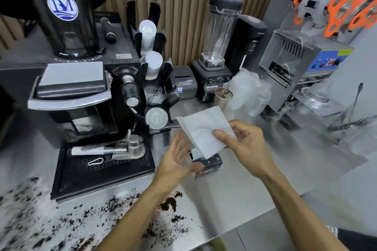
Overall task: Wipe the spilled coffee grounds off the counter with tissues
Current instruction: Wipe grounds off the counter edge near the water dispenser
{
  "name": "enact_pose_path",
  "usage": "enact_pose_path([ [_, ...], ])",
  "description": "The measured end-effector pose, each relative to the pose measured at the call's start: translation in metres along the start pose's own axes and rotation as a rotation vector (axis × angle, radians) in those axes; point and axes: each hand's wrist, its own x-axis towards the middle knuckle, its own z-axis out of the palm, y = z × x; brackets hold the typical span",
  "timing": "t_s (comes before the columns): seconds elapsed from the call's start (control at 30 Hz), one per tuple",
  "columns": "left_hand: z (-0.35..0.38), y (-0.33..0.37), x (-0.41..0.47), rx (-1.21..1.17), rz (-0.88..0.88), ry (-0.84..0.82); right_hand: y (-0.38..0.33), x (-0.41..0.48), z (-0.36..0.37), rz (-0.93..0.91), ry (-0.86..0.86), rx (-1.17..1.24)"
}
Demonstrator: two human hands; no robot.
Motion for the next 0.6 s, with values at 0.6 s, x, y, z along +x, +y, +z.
enact_pose_path([
  [0.6, -0.115, 0.063, -0.169, 0.014, -0.237, 0.390, 0.017, -0.024, 0.124, 0.375, -0.431, 0.162],
])
